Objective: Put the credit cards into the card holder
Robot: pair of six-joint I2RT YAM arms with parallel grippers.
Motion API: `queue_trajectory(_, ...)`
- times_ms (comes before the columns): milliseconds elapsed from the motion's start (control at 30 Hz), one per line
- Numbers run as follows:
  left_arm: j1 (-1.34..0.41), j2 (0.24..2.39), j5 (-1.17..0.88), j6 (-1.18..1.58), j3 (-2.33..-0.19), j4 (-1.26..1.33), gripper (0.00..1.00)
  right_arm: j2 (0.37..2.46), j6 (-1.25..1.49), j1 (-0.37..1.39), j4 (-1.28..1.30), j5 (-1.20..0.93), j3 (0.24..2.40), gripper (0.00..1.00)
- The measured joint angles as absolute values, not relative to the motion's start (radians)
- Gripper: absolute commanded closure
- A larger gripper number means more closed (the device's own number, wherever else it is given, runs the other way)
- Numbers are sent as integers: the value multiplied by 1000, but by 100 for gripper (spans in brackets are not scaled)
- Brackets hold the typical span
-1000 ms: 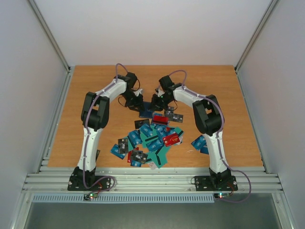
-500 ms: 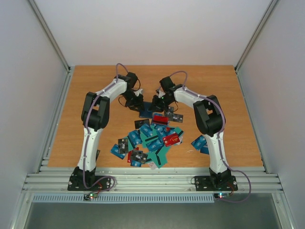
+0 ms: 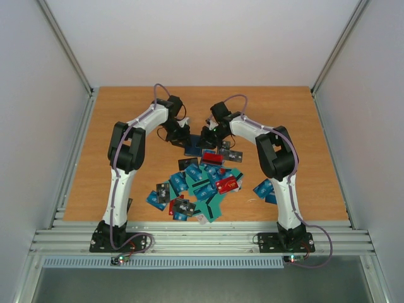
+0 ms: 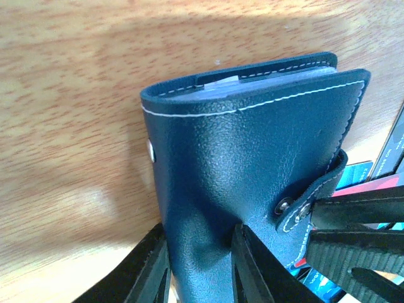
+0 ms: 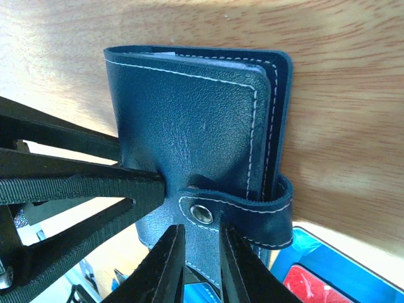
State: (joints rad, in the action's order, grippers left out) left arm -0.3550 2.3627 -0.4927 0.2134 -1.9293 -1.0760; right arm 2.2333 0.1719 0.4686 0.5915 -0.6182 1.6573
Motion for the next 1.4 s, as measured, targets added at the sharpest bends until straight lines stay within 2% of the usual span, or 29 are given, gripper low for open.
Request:
queue_trajectory(467,-355,2368,-493,213,-1938,-1084,72,2228,183,480,577,-620,1643,83)
queue_trajectory(867,-355,2368,-498,210,-1937,-1084,72,2282,179,489,665,-613,1752,84)
queue_trajectory(1133,-355,2369,-499,209,-1937,-1084,72,2312,187,489,739,-595,1812,94)
queue_trajectory(1400,-353,2370,-502,201,-1937,-1084,72,2392,199,491,909,-569,1974,96)
